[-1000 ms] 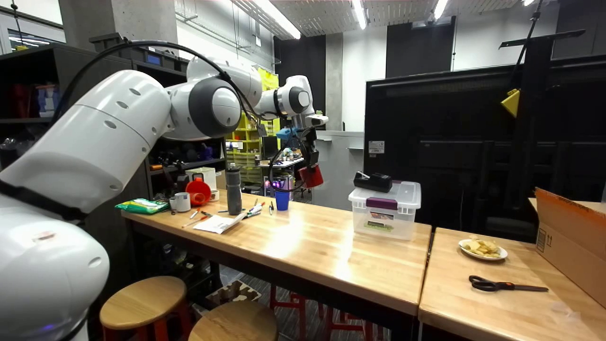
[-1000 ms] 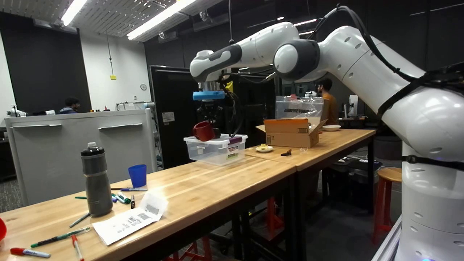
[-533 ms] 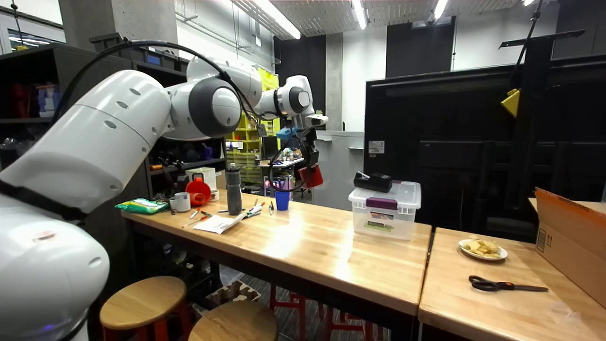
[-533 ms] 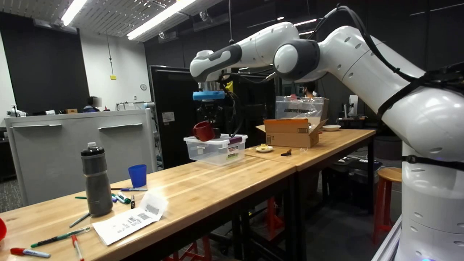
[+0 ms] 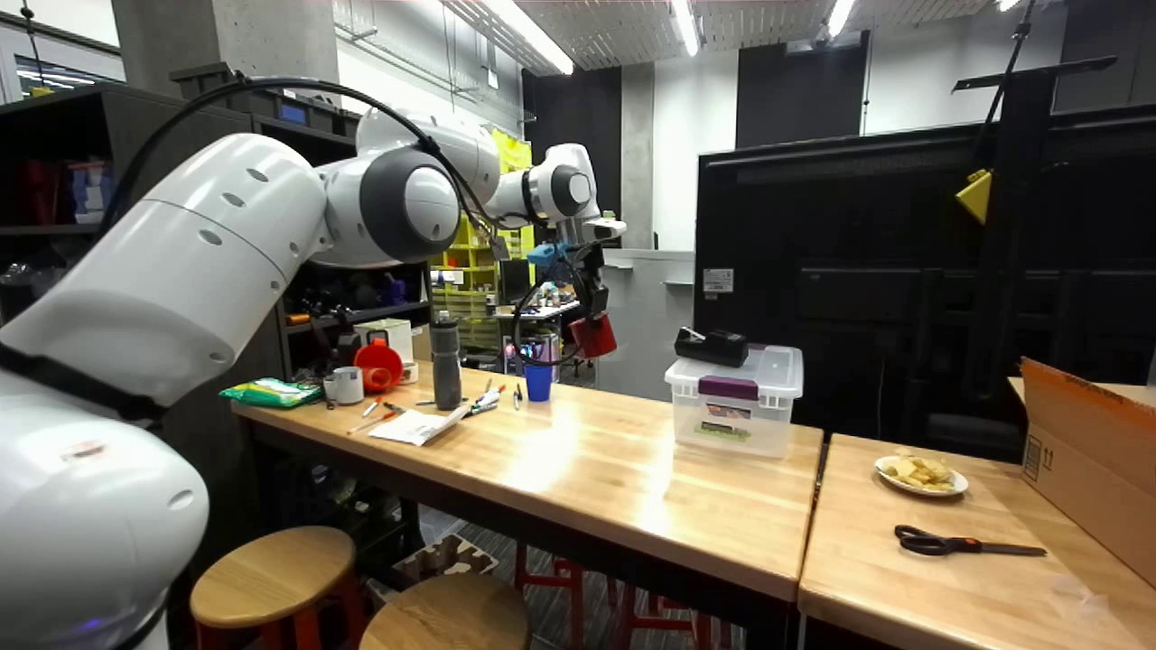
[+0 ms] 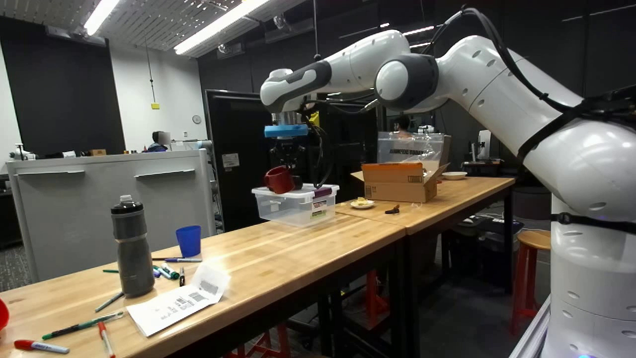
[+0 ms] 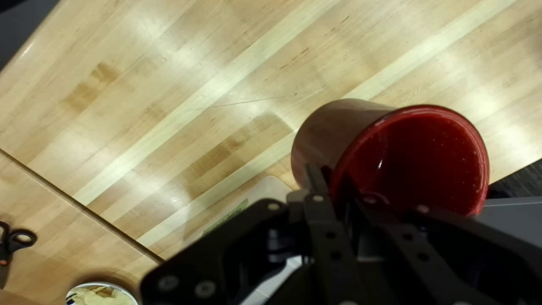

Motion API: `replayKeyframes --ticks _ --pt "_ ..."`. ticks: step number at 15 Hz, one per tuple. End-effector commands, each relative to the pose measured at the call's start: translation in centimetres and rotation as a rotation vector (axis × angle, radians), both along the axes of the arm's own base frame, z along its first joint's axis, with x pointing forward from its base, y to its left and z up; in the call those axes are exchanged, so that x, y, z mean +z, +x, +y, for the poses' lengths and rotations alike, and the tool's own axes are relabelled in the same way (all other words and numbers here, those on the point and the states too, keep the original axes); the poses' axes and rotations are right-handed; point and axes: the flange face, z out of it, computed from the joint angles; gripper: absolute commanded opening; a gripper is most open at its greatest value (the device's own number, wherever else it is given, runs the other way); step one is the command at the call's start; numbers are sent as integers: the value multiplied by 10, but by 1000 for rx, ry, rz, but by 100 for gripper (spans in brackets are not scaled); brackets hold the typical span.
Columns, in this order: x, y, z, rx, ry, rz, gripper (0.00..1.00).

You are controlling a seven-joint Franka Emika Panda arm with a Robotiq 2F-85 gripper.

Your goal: Move the red cup to the left

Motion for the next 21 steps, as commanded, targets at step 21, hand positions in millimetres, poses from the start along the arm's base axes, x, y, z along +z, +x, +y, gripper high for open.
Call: replayKeyframes --ticks 21 --pt "18 -1 120 213 -41 -53 2"
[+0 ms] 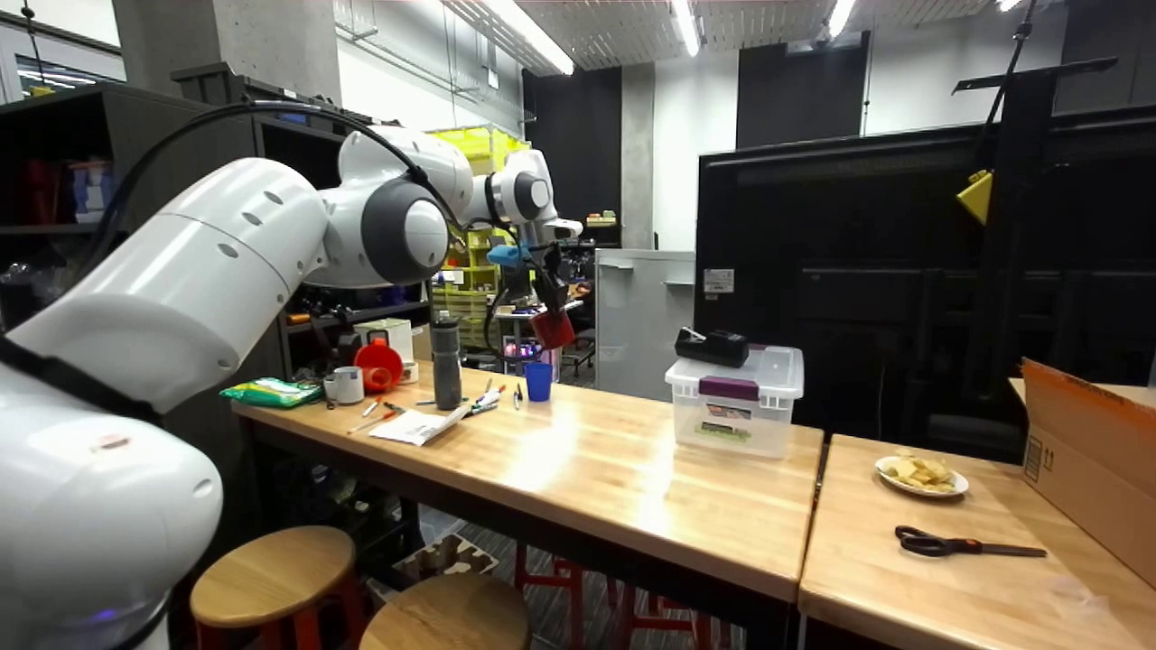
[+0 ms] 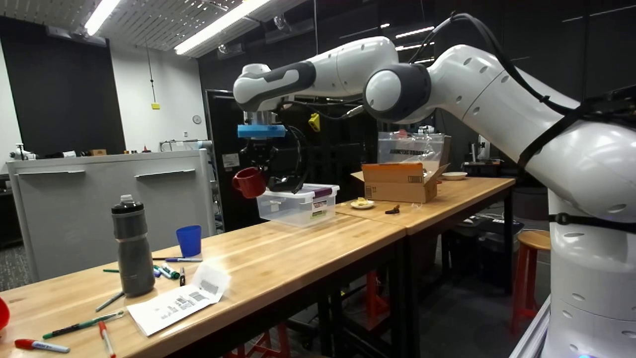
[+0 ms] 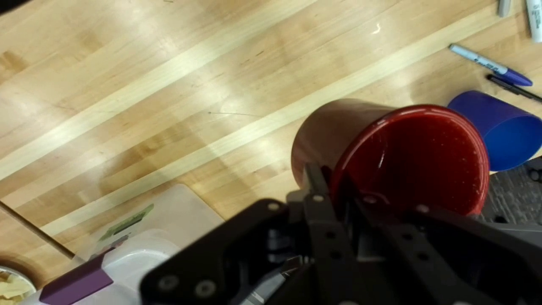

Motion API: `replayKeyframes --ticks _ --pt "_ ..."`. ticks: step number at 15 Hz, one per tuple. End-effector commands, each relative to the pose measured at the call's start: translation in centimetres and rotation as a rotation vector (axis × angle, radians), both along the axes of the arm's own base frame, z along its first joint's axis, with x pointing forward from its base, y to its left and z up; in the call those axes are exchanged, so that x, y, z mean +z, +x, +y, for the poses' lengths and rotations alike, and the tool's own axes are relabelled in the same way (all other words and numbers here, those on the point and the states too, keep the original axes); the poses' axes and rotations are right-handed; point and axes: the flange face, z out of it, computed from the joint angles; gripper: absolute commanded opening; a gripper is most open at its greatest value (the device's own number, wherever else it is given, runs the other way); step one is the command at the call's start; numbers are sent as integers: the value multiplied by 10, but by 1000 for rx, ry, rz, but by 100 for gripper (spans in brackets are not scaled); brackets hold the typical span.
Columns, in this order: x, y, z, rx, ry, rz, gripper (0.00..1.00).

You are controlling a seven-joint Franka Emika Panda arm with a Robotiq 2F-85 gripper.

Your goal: Move the red cup to the left

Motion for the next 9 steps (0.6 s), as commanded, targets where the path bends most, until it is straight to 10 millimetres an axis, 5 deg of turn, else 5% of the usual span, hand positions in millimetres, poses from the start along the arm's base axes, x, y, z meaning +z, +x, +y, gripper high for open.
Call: replayKeyframes --ticks 1,9 --pt "19 -5 24 34 -48 -18 2" --pt "49 -27 69 64 -95 -42 2"
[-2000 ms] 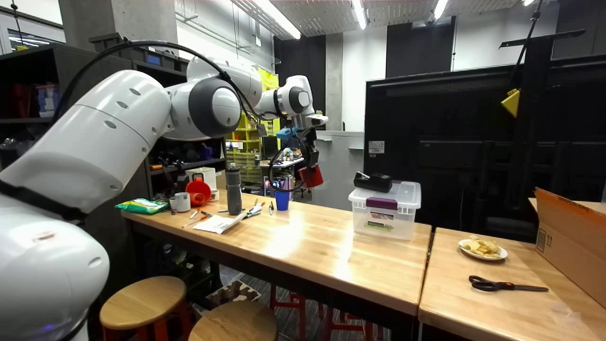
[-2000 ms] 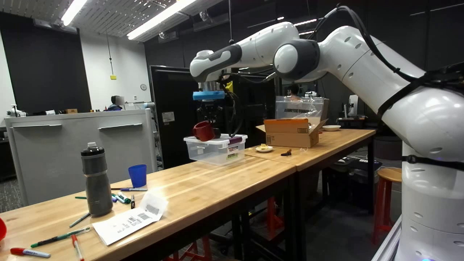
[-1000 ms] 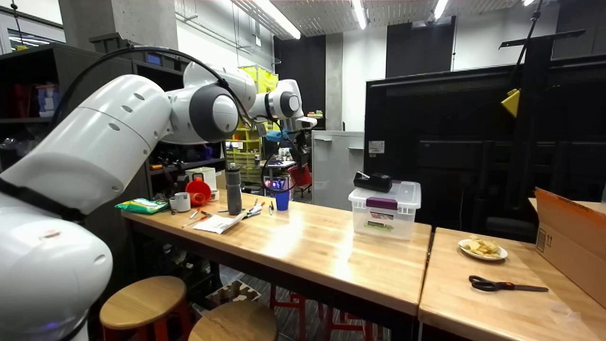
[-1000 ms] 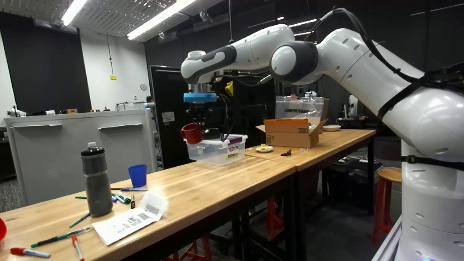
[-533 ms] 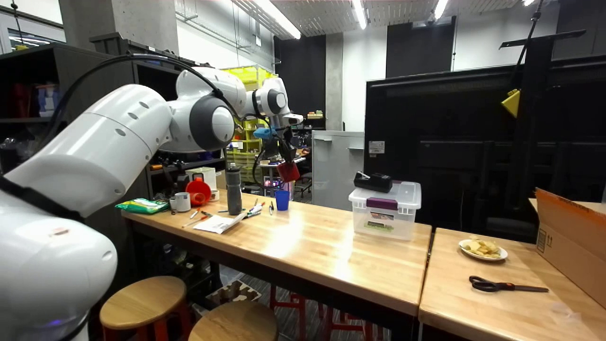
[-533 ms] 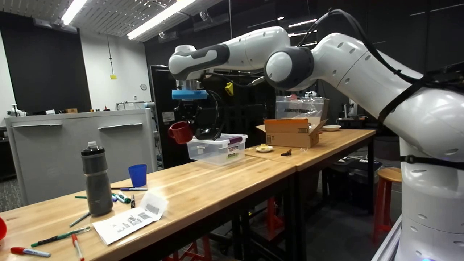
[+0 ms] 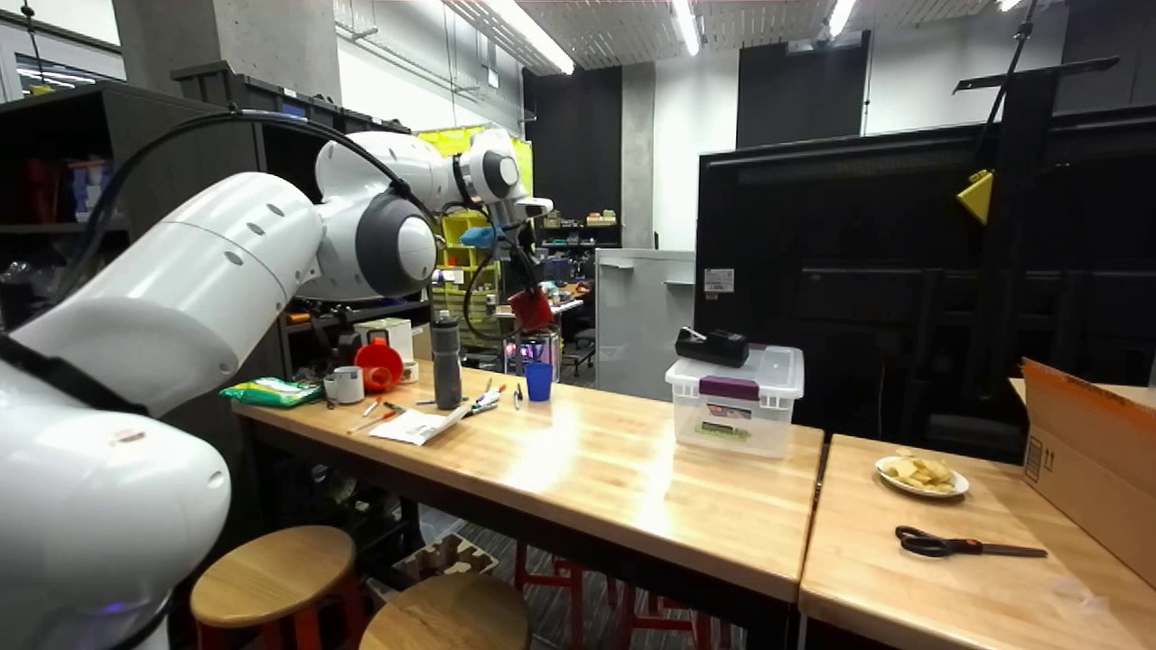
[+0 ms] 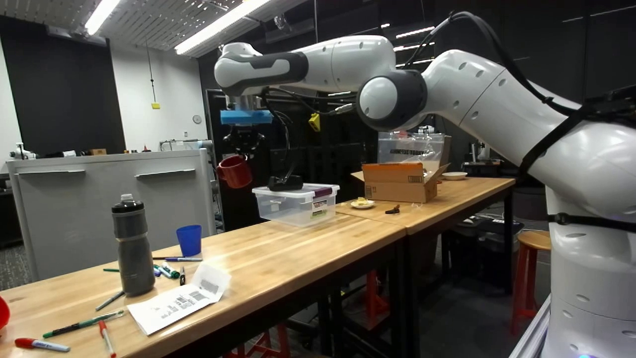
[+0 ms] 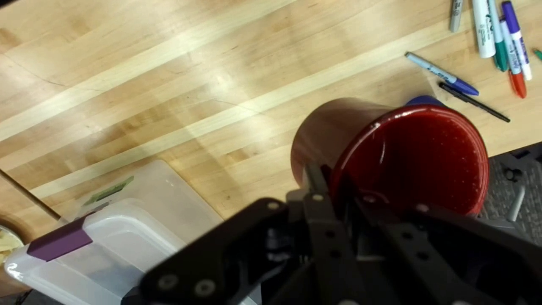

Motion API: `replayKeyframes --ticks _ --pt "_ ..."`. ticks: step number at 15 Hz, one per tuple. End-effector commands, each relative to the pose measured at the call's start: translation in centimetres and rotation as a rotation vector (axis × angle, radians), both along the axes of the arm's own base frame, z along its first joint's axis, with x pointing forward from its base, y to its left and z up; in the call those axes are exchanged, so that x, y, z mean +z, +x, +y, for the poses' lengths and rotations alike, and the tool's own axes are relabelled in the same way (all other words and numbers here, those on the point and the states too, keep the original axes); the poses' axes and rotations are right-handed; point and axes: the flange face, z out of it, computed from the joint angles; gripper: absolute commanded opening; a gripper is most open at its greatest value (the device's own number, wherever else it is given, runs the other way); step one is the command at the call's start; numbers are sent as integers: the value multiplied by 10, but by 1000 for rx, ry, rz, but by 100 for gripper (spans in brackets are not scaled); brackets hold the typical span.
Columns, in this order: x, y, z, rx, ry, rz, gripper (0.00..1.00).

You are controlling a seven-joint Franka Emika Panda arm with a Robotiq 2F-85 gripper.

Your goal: Move the red cup to the left

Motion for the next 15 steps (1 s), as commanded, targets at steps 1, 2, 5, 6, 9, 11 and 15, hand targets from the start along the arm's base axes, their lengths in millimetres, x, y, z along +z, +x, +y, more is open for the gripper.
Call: replayKeyframes --ticks 1,2,5,6,9,11,15 --pt "9 -13 17 -9 -55 11 2" --pt "9 -16 22 -12 -67 25 2" --pt "13 -29 31 -19 -106 61 2" --pt "16 -33 34 -18 -113 70 2" --pt "21 -42 41 -7 -133 81 2" --pt "24 -42 47 9 -136 72 2" --pt "17 -37 53 41 -109 55 2"
